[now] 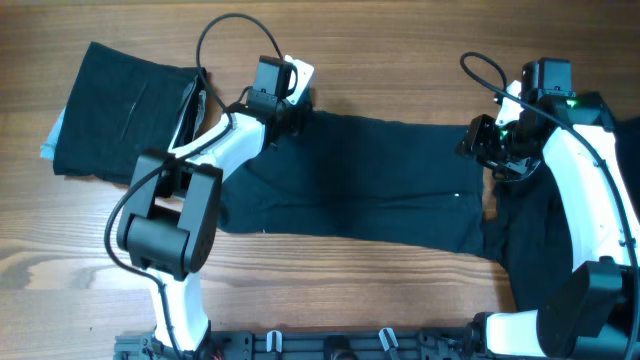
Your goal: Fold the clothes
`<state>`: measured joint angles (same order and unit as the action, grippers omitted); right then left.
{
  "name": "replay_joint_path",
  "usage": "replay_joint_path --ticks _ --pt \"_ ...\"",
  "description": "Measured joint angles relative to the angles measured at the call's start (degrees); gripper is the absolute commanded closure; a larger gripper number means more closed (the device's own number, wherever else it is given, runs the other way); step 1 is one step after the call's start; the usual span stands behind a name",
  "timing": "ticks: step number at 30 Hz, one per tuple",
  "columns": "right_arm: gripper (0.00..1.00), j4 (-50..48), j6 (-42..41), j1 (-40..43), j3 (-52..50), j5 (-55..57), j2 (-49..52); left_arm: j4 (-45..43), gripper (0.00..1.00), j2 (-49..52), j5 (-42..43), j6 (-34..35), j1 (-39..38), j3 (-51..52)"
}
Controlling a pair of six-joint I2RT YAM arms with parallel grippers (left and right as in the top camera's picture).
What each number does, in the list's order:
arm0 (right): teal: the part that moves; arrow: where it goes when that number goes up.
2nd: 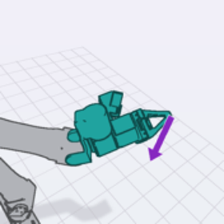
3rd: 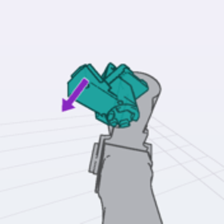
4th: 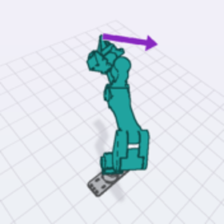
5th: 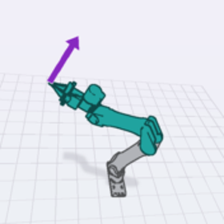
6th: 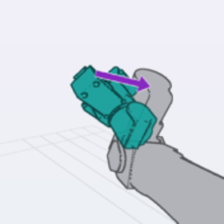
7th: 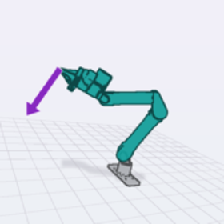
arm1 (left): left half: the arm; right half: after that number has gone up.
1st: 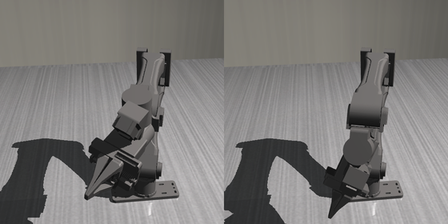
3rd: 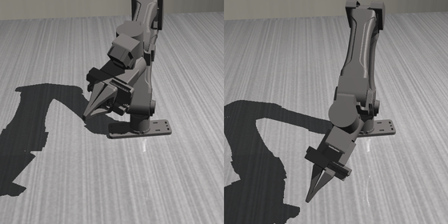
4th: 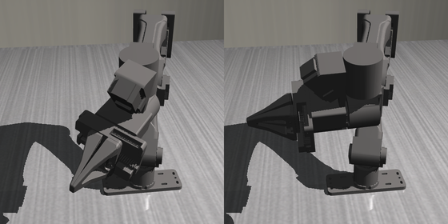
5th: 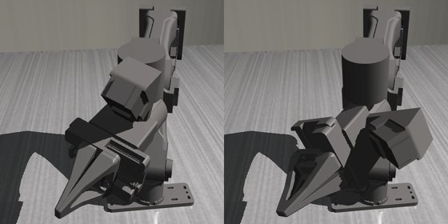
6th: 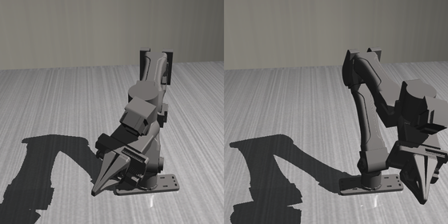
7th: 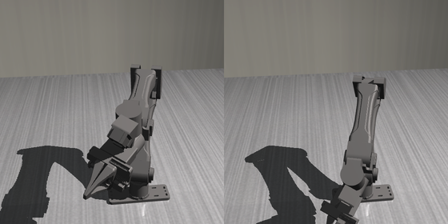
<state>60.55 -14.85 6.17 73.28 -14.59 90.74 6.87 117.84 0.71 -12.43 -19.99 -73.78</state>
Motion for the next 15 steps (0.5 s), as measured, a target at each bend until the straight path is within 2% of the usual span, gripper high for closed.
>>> replay_joint_path --ticks 3,6,8,15 --pt "0.47 -0.2 0.0 0.0 0.0 0.0 0.0 -0.2 0.75 0.4 -0.5 -0.3 0.0 0.0" --pt "0.47 -0.3 0.0 0.0 0.0 0.0 0.0 -0.7 0.85 0.4 -1.7 -0.6 0.0 0.0" --pt "0.47 -0.4 0.0 0.0 0.0 0.0 0.0 -0.8 0.95 0.4 -2.6 -0.4 0.0 0.0" --pt "0.46 -0.4 0.0 0.0 0.0 0.0 0.0 -0.7 0.96 -1.4 -6.8 1.4 0.0 0.0"
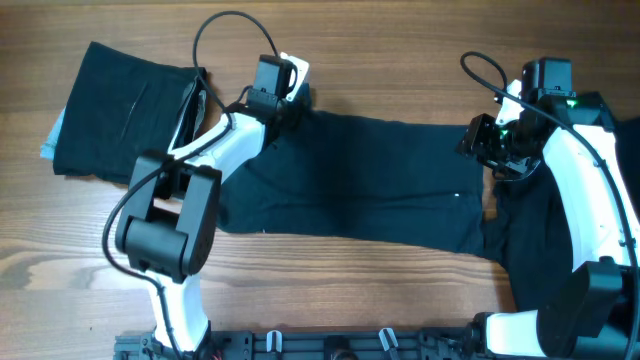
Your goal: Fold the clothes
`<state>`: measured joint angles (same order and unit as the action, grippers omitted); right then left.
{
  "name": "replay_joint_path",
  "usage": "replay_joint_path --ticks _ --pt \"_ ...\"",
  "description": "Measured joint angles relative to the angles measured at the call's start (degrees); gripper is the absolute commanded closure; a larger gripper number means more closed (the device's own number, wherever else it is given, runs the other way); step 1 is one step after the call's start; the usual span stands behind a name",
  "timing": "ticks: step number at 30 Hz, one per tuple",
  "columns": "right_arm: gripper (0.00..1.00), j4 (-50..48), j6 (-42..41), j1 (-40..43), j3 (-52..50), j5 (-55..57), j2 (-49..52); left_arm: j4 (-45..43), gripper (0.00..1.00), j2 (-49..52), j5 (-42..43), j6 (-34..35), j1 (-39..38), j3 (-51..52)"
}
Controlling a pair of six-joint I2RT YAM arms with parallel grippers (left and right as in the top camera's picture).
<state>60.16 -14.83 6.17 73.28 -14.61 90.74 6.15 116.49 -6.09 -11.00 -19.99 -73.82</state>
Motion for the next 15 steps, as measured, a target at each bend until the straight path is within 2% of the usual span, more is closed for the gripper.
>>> replay_joint_path --ticks 6,7,8,9,11,15 --pt "0.43 -0.4 0.0 0.0 0.0 0.0 0.0 5.3 0.96 -3.8 3.2 0.8 -0.2 -0.9" --pt "0.43 -0.5 0.1 0.0 0.0 0.0 0.0 6.0 0.89 -3.8 4.0 1.0 -0.3 -0.9" --pt "0.43 -0.7 0.2 0.0 0.0 0.0 0.0 7.0 0.57 -3.7 4.7 1.2 -0.7 -0.9" --pt "0.43 -0.8 0.2 0.0 0.0 0.0 0.0 7.3 0.50 -3.6 5.2 1.4 -1.0 -0.9" --pt "0.43 -0.9 0.2 0.0 0.0 0.0 0.0 7.0 0.47 -3.2 6.1 1.6 -1.7 -0.9" --pt "0.42 -0.9 0.2 0.0 0.0 0.0 0.0 4.6 0.47 -1.8 7.1 2.1 -2.5 -0.9"
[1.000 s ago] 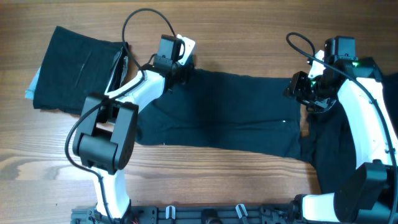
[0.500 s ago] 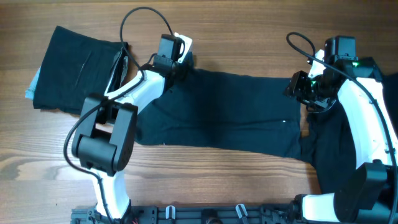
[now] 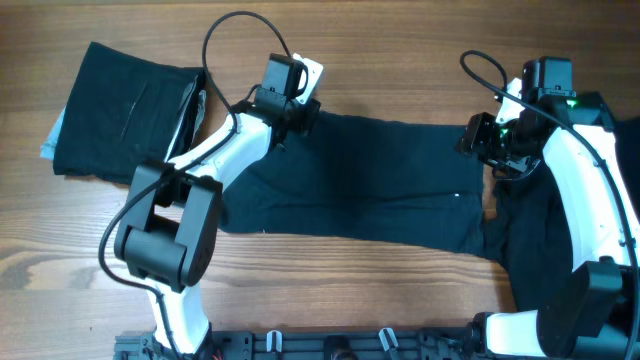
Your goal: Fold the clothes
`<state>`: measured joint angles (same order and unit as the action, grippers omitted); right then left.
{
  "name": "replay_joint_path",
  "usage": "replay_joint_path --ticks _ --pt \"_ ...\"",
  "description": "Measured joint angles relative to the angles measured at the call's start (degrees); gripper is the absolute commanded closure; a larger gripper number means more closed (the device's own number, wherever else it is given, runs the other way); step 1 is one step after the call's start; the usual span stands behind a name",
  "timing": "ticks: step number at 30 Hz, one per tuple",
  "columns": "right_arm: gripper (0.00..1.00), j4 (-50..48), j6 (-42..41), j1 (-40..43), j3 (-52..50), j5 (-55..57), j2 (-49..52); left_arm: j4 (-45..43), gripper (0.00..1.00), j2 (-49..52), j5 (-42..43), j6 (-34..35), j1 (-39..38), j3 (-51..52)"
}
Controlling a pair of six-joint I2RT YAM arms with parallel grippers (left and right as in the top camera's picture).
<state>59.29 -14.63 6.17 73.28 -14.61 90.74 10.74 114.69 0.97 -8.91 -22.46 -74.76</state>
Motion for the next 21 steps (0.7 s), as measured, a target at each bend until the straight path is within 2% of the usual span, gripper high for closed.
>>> replay_joint_path --ticks 4,7,9,11,12,21 --pt "0.42 0.0 0.0 0.0 0.0 0.0 0.0 -2.5 0.48 2.1 0.0 0.0 0.3 0.0" --pt "0.42 0.0 0.0 0.0 0.0 0.0 0.0 -4.1 0.52 3.7 0.0 0.0 0.5 0.0" --pt "0.42 0.0 0.0 0.0 0.0 0.0 0.0 -5.3 0.66 4.6 0.0 0.1 0.8 0.0" --pt "0.42 0.0 0.0 0.0 0.0 0.0 0.0 -5.6 0.91 5.4 -0.2 0.3 0.9 0.0" --pt "0.42 0.0 0.0 0.0 0.0 0.0 0.0 -5.6 0.96 5.5 -0.2 0.5 0.9 0.0" --pt "0.42 0.1 0.0 0.0 0.0 0.0 0.0 -6.1 0.96 5.3 -5.1 1.5 1.1 -1.3"
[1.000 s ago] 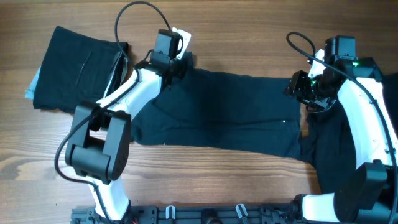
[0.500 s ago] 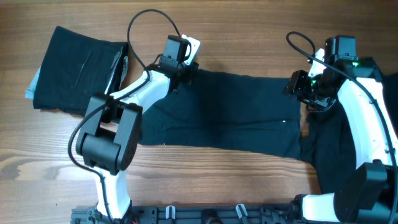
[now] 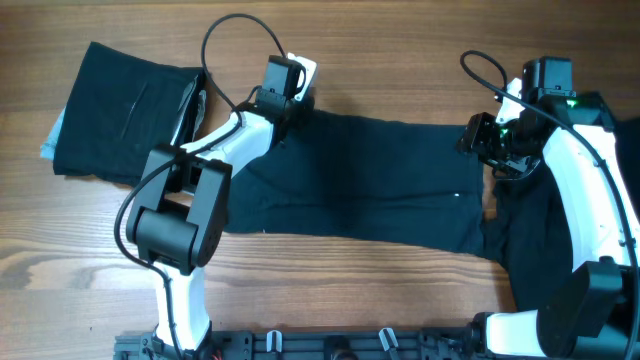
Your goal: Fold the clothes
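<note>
A long black garment point(image 3: 370, 185) lies spread flat across the middle of the wooden table. My left gripper point(image 3: 296, 108) is down at the garment's far left corner. Its fingers are hidden under the wrist, so its state is unclear. At the far right corner is my right gripper point(image 3: 477, 140), where the cloth looks slightly bunched, and it appears shut on that corner.
A folded black stack point(image 3: 125, 110) sits at the far left on a light blue piece point(image 3: 48, 140). A heap of dark clothes point(image 3: 530, 250) lies under the right arm at the right side. The arm bases stand at the near edge point(image 3: 330, 345).
My left gripper has shifted slightly left and down, back onto the garment's far left corner. The right gripper and the garment have not visibly moved.
Throughout, the garment lay spread flat with my right gripper still at its far right corner. My left gripper stayed around the far left corner, first a little left, then a little right and farther back, and now sits on the corner again.
</note>
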`<state>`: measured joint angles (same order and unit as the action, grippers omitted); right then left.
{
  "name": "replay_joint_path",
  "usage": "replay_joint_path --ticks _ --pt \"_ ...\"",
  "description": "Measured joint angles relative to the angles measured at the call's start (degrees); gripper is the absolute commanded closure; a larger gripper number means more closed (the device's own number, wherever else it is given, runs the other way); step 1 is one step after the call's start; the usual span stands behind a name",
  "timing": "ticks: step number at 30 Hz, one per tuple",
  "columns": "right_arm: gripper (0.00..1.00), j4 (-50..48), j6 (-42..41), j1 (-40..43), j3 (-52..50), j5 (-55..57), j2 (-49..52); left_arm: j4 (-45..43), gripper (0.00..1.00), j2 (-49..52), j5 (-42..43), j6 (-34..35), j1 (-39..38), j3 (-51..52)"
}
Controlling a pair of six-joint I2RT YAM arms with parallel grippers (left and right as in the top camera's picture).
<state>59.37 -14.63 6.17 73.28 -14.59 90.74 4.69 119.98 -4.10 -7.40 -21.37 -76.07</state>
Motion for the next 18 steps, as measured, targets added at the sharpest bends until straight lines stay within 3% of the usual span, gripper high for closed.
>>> replay_joint_path --ticks 6,16,17,18 --pt "0.42 0.2 0.0 0.0 0.0 0.0 0.0 4.2 0.96 -4.0 -4.2 0.0 0.0 -0.5" --pt "0.42 -0.4 0.0 0.0 0.0 0.0 0.0 22.8 0.96 -16.1 -8.7 0.0 0.0 -1.2" --pt "0.41 -0.4 0.0 0.0 0.0 0.0 0.0 24.2 0.95 -16.5 -8.8 0.1 0.0 -1.2" --pt "0.42 -0.5 0.0 0.0 0.0 0.0 0.0 25.9 0.80 -16.9 -8.9 0.3 0.0 -1.2"
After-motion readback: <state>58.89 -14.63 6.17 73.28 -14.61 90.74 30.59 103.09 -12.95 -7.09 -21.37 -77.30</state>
